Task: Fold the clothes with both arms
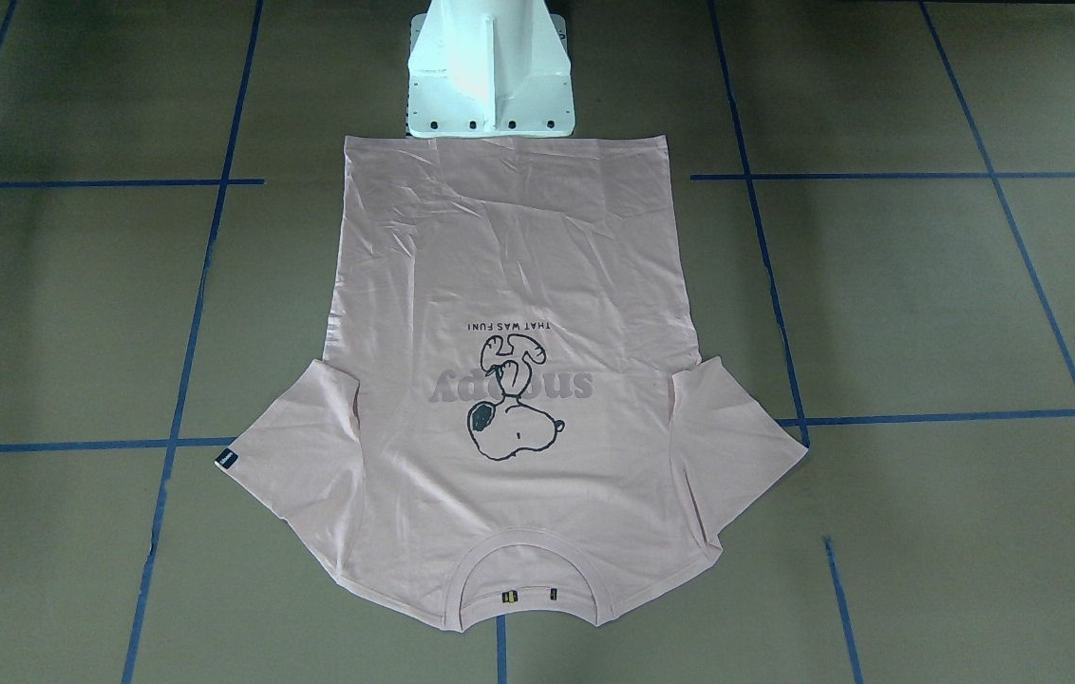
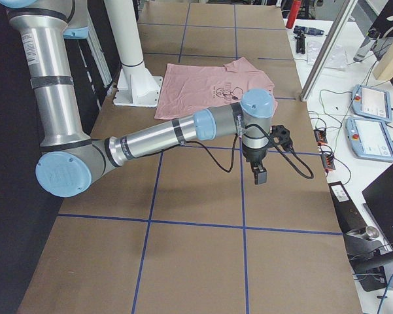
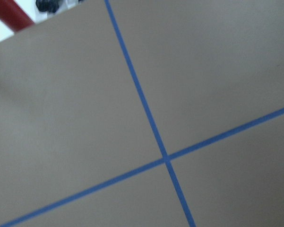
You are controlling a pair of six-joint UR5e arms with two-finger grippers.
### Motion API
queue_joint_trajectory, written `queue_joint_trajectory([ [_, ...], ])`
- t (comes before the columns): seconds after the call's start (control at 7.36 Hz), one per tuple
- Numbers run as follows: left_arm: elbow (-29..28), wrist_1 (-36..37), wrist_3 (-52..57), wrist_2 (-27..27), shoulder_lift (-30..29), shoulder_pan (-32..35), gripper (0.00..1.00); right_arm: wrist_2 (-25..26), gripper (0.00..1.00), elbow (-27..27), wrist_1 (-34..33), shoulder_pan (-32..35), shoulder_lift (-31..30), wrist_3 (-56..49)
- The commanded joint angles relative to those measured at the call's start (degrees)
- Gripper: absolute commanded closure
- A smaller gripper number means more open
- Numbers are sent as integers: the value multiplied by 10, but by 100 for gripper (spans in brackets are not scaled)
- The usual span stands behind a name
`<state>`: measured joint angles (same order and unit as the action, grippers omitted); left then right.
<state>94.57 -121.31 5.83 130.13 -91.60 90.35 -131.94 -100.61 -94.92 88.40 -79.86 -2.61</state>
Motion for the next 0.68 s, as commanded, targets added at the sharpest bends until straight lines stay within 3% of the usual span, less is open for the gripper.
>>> queue_joint_trajectory([
  [0.0,-63,-46,-11,6,-93,-2,0,-45,0,28,80,-1,4,9],
  [0.27,-76,-67,-96,10,-127,-17,0,-53,0,23,128,-21,16,145],
  [0.54,-76,-123,-137,6,-126,-108,0,-19,0,37,264,-104,35,377],
])
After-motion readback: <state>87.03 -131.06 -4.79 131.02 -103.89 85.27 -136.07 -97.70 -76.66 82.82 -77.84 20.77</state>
